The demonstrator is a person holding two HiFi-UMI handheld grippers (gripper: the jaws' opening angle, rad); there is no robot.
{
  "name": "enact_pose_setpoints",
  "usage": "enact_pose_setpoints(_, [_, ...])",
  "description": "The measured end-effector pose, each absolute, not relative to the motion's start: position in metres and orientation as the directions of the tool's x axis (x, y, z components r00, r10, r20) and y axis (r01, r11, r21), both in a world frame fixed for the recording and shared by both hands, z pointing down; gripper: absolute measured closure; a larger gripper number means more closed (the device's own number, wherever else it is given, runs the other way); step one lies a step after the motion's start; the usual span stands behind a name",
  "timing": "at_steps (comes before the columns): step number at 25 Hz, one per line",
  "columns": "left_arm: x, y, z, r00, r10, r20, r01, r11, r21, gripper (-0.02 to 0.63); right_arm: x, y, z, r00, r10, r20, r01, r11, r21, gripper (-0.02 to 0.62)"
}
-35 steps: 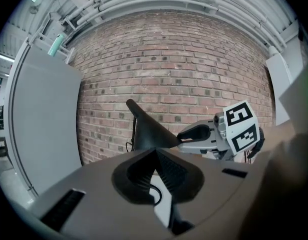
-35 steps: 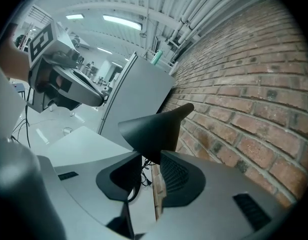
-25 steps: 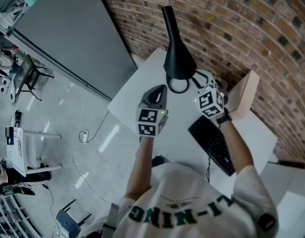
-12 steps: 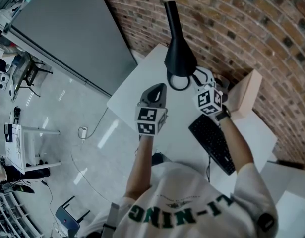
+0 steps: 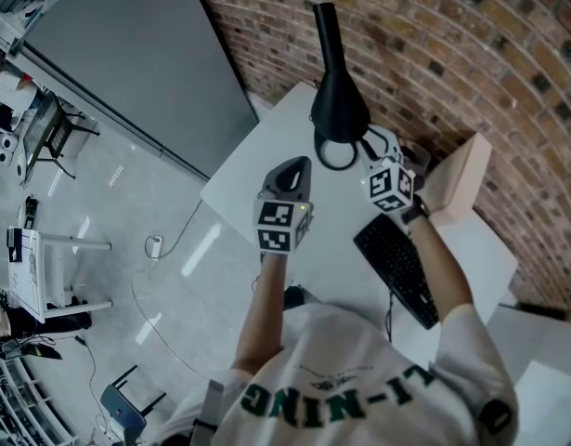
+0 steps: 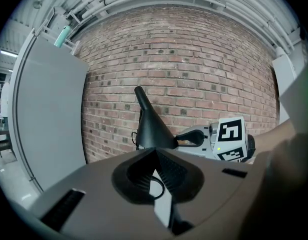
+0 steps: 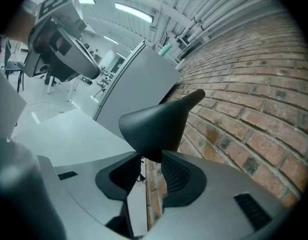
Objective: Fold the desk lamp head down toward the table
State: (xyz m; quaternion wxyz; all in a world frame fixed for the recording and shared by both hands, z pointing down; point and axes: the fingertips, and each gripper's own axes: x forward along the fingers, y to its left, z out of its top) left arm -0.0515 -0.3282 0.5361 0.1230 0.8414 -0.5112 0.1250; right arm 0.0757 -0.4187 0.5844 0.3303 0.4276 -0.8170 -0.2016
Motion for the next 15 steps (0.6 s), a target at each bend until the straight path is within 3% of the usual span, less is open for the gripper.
enact_pose_setpoints(4, [-0.056, -0.329, 0.53, 0.438, -0.842, 0.314, -0.895, -0.441, 0.066, 0.612, 0.076, -0.417, 0.584, -0.43, -0.819, 0.381, -0.585, 0.573, 0.574, 0.474])
enact_pose_setpoints(8, [-0.058, -0.326, 0.522, 0.439, -0.848, 0.297, -0.895, -0.443, 0.057, 0.612, 0.083, -0.411, 0.581, -0.445, -0.805, 0.393, -0.689, 0.588, 0.424, 0.474])
enact_pose_setpoints(15, [-0.063, -0.316, 0.501, 0.436, -0.861, 0.262, -0.897, -0.439, 0.049, 0.612, 0.1, -0.382, 0.552, -0.441, -0.837, 0.323, -0.818, 0.523, 0.239, 0.474])
